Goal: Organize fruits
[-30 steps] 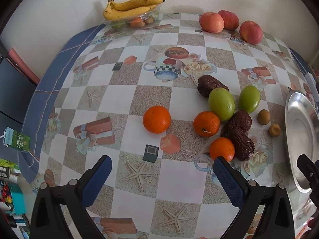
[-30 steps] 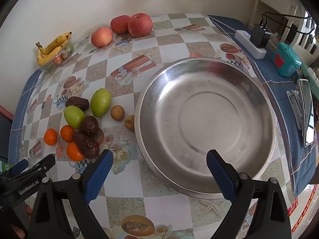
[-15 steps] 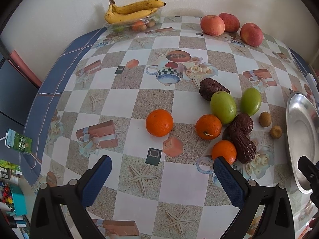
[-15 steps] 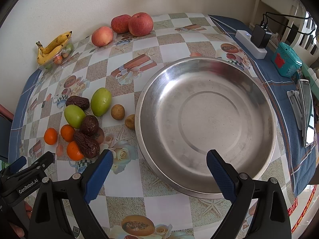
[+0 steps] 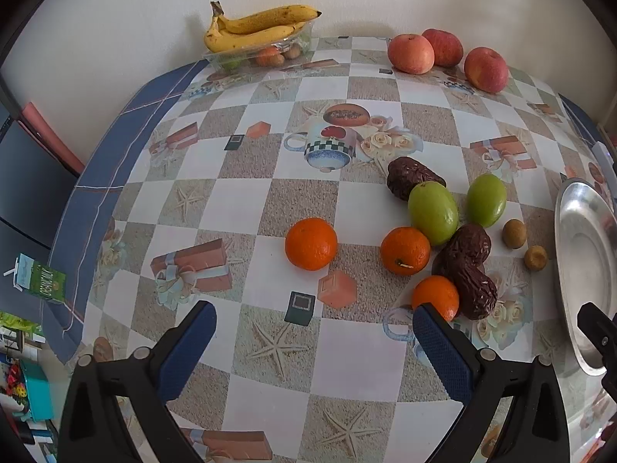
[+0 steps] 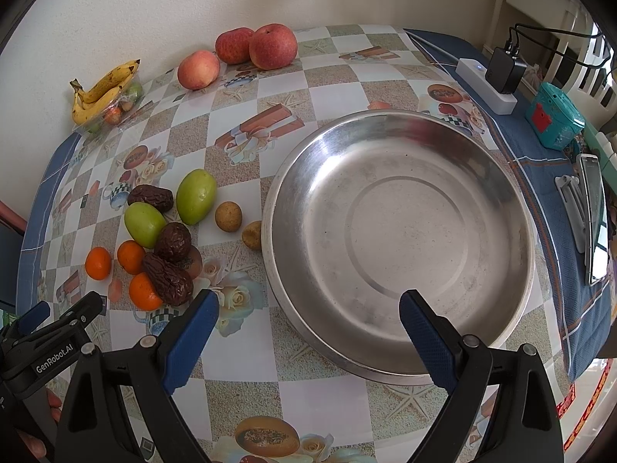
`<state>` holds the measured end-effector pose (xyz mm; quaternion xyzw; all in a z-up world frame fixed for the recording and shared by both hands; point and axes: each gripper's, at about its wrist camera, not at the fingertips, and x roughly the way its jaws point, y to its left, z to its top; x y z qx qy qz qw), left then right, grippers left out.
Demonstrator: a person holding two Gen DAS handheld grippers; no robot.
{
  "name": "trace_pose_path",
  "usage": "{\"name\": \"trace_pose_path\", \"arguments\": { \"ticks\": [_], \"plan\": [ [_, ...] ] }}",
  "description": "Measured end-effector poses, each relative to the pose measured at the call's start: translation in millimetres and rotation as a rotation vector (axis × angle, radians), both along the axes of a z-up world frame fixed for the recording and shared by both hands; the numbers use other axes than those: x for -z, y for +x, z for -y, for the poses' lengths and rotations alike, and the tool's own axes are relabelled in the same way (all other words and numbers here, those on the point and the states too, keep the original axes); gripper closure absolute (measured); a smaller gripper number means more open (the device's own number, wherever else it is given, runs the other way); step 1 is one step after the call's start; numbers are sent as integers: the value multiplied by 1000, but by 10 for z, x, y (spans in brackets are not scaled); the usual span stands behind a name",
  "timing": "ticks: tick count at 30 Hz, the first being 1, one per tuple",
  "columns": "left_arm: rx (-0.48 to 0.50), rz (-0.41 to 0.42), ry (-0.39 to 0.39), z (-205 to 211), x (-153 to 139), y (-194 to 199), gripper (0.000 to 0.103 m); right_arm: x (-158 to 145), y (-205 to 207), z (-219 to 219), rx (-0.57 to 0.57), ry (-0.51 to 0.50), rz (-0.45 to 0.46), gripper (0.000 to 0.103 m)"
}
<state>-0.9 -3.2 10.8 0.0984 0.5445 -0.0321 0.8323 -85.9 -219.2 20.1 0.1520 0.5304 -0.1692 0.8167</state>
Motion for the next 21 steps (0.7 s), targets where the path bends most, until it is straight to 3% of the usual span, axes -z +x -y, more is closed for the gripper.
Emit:
{"name": "trace_pose_path", "arguments": {
  "ticks": [21],
  "plan": [
    [8,8,-3,24,-21,-5,0,6,1,-6,0,-1,-1,8]
  ]
}}
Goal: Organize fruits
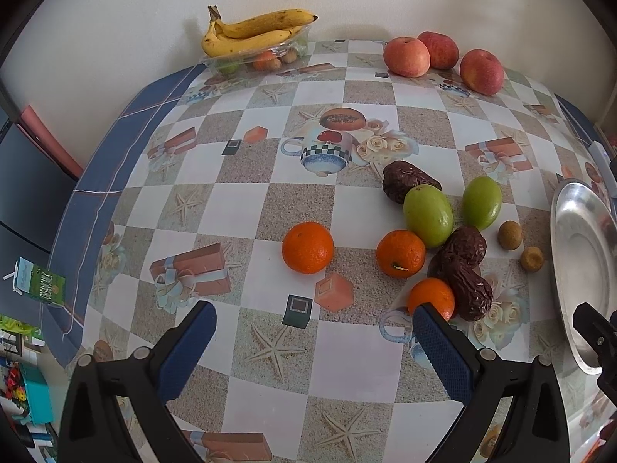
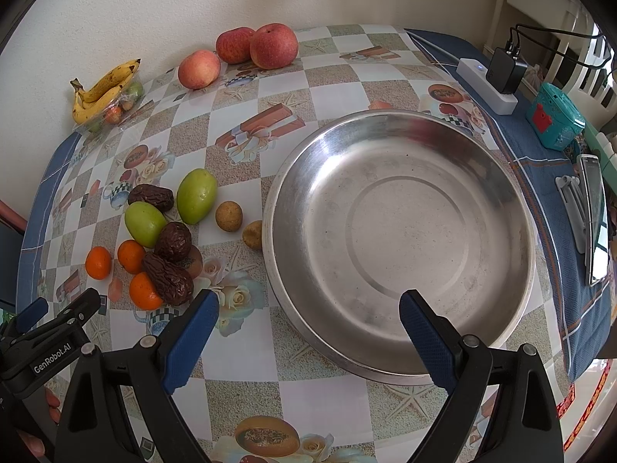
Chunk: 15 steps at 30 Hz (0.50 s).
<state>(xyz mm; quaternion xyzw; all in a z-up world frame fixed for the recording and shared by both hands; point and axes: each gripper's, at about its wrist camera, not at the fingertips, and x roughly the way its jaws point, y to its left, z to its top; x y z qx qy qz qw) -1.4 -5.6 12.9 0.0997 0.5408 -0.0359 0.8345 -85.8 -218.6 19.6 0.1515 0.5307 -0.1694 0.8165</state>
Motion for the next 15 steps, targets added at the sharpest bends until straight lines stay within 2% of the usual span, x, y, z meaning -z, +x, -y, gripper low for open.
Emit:
{"name": "trace_pose_path", "arguments": {
  "ticks": [15],
  "plan": [
    [21,1,-20,42,-31,-6,0,5,10,-4,0,0,-2,8]
  ]
}}
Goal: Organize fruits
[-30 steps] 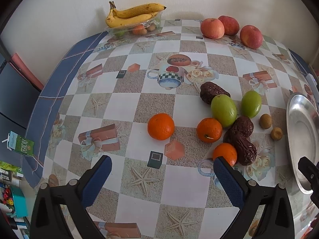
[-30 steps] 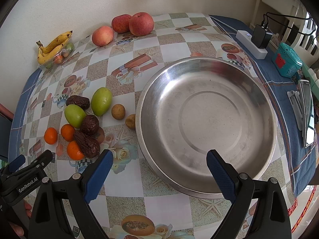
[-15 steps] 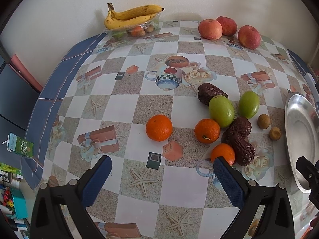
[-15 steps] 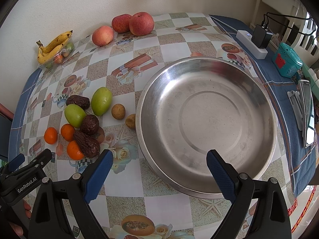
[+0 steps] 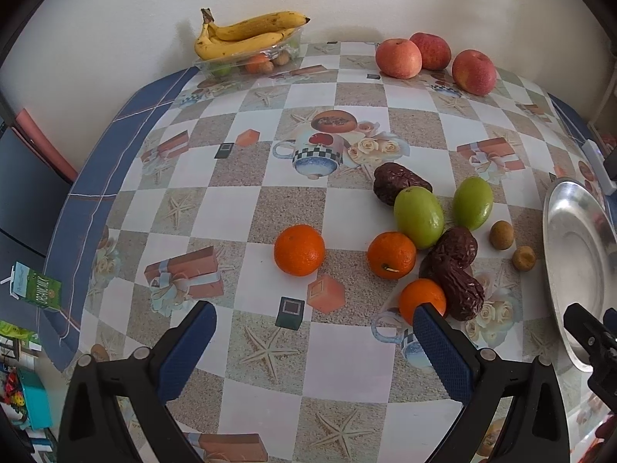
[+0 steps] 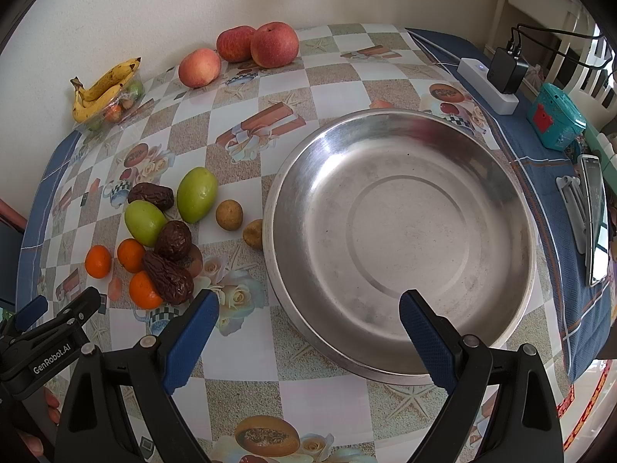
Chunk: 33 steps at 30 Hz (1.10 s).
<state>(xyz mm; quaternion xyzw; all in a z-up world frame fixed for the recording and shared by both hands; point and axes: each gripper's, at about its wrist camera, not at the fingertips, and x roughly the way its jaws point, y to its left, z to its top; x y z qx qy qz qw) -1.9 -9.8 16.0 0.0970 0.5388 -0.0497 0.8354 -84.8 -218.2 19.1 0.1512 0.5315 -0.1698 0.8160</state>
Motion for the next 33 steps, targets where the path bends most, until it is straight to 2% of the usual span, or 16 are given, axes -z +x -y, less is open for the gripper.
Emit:
{"name": "trace_pose_path", "arguments": {
  "ticks": [4,6,10,15,21,23,25,27,30,33],
  "plan": [
    [-9,21,-24,-33,-54,27,0,6,-1,-6,-4,0,-2,8],
    [-25,38,-90,-85,-119,54,0,9,-6,-8,-6,0,-1,8],
    [-55,57,-164,-161,-186,104,0,-12,0,-54,-12,19,29,8],
    [-94,30,-233,-246,-126,206,0,-126,45,-141,-61,57,118,8],
    [-113,12,-269,-272,-10,303,0,-117,211,-365,-155,75,128,9],
    [-103,6,-274,-247,35,333,0,-107,262,-442,-188,74,127,14],
    [-87,6,-257,-200,82,360,0,-79,319,-508,-213,91,121,26],
    [-77,12,-243,-175,114,386,0,-37,379,-572,-227,114,110,28],
    [-64,-53,-263,-145,212,448,0,44,471,-659,-232,149,93,28],
    [-78,-98,-260,-131,297,474,2,150,559,-728,-228,158,61,37]
  ]
}}
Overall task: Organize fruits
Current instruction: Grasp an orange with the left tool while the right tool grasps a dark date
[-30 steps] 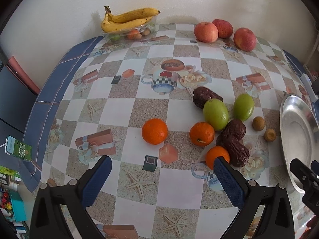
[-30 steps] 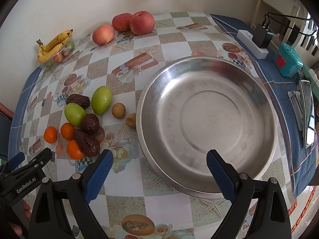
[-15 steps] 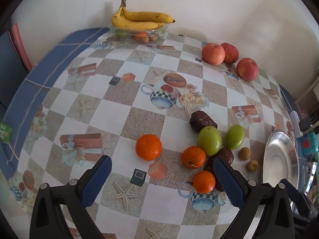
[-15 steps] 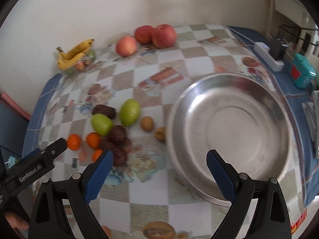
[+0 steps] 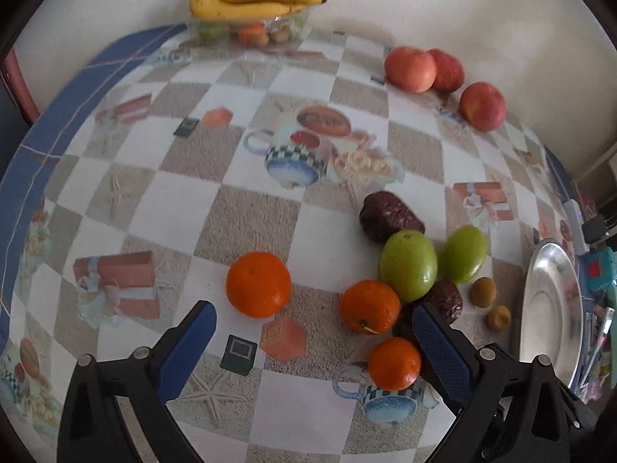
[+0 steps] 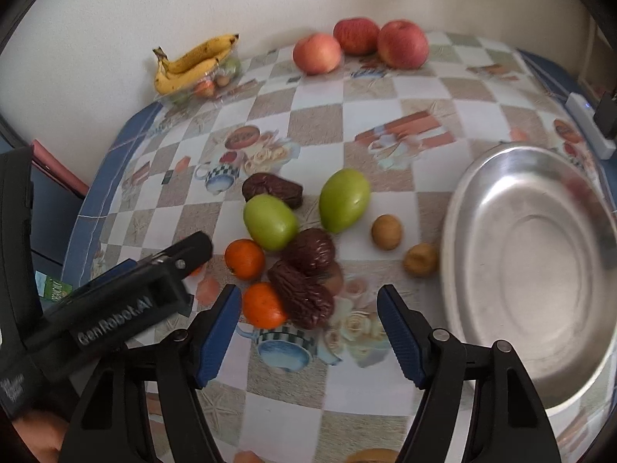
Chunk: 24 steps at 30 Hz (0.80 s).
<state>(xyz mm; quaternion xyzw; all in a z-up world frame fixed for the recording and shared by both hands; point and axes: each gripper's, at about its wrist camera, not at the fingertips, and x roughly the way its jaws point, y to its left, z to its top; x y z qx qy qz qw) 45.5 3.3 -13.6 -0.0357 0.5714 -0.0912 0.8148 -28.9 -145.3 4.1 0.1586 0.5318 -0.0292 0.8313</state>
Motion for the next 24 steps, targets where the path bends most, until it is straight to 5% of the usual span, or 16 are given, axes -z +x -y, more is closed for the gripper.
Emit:
{"name": "trace_pose_path", "arguments": {
  "ticks": [2,8,13,20,24],
  "plan": [
    [12,3,-1,23,26,7,14,62,34,-18,-3,6,-22,38],
    [91,53,7,162,-47,-28,25,210,110,-18,1,20,-63,42],
    [147,75,5,260,-108,-52,44,300,143,6,11,61,-86,55],
    [120,71,-26,213,-120,-15,45,306,125,20,20,91,-89,63],
    [44,44,-116,35,-133,33,45,288,118,31,28,92,-87,63]
  ]
}}
